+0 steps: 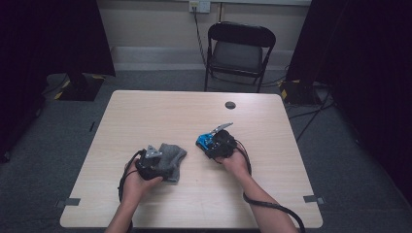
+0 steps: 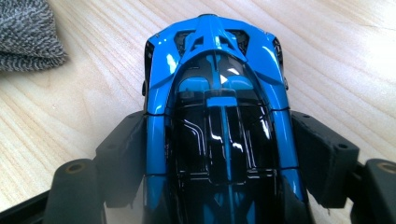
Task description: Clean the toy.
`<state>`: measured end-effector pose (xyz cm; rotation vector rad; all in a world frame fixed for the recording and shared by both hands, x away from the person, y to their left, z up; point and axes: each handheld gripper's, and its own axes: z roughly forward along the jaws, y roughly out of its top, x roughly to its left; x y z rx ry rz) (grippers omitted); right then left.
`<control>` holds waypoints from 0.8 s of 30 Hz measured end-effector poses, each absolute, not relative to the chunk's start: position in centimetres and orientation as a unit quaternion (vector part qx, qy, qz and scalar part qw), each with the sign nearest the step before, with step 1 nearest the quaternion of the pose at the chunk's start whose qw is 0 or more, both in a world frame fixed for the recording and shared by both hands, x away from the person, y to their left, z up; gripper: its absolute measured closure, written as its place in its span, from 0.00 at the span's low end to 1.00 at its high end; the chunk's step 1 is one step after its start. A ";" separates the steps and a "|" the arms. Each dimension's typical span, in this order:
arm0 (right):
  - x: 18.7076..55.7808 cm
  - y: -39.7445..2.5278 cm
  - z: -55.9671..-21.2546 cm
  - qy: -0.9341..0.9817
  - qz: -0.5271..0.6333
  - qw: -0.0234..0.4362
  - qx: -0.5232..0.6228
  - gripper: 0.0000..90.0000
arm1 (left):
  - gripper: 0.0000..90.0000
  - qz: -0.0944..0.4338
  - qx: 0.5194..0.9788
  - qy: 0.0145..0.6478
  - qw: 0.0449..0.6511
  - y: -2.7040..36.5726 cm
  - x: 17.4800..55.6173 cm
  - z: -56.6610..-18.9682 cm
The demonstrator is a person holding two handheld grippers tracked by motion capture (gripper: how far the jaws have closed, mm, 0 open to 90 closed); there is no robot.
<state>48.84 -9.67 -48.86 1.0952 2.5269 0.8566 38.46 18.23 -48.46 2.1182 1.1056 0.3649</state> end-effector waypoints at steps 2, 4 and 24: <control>48.8 -9.7 -48.8 0.870 0.294 0.127 0.374 0.29 | 0.33 0.140 0.817 0.430 0.357 18.2 38.5 -48.5; 48.7 -9.8 -48.8 0.872 0.295 0.129 0.370 0.29 | 0.33 0.140 0.816 0.432 0.357 18.2 38.5 -48.4; 47.3 -10.5 -47.9 0.888 0.291 0.130 0.333 0.31 | 0.31 0.148 0.811 0.443 0.351 18.3 38.5 -48.1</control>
